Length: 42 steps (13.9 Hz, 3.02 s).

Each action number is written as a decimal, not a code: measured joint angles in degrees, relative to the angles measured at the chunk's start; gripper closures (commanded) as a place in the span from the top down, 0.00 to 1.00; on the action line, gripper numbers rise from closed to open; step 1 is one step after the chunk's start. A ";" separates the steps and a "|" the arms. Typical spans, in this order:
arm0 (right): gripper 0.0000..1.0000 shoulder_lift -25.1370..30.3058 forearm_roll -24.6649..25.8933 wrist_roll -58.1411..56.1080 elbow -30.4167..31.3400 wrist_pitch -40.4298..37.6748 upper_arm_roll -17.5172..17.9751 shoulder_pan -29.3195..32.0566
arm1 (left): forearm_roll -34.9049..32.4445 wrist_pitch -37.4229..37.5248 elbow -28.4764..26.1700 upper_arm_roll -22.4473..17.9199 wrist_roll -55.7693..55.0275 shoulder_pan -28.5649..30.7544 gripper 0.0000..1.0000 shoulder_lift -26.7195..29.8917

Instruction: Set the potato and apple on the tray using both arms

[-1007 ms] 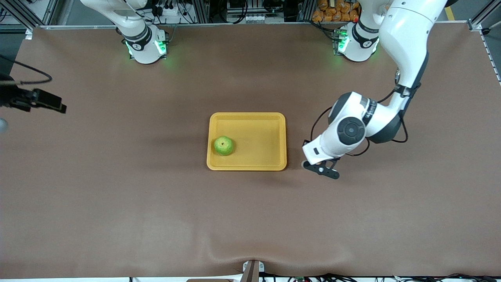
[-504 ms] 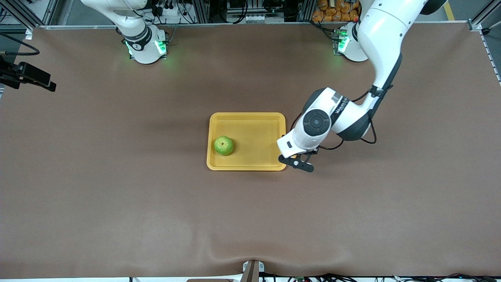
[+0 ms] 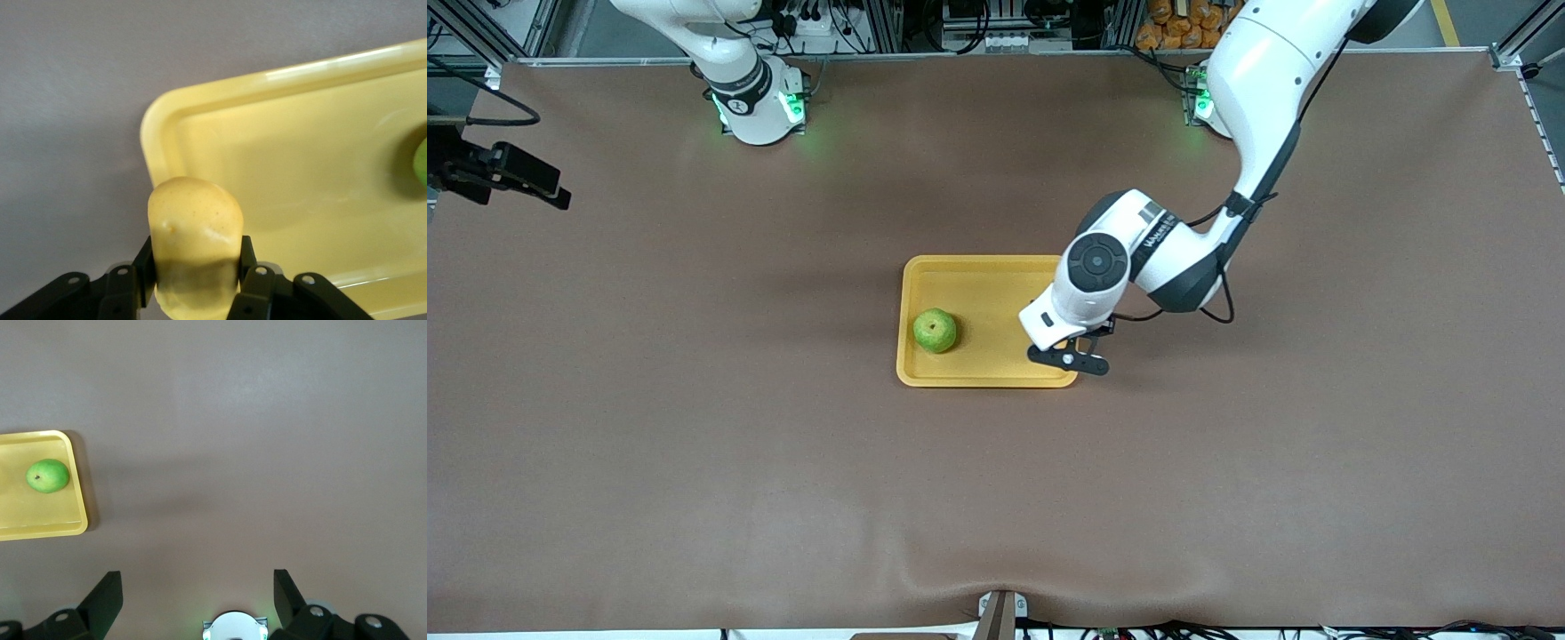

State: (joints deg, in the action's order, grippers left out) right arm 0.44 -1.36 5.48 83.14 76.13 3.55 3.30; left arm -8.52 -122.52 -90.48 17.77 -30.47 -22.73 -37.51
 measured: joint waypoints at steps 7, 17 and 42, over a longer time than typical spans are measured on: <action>1.00 2.32 0.06 -2.07 2.78 1.43 -0.30 0.03 | 0.00 0.07 0.40 -0.01 -5.29 -2.20 0.00 -3.08; 1.00 2.32 0.07 -2.19 2.79 1.57 -0.31 0.03 | -0.01 -0.01 1.31 -0.07 -7.42 -2.23 1.00 -4.70; 1.00 2.22 0.09 -2.18 3.04 1.62 -0.54 0.48 | -0.45 29.52 6.39 -0.50 10.18 23.24 1.00 24.16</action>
State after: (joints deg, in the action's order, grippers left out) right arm 2.65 -1.26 3.29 86.18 77.75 3.01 3.79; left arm -8.97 -93.00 -84.10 17.26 -20.30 0.51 -13.36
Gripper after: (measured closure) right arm 0.000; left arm 0.000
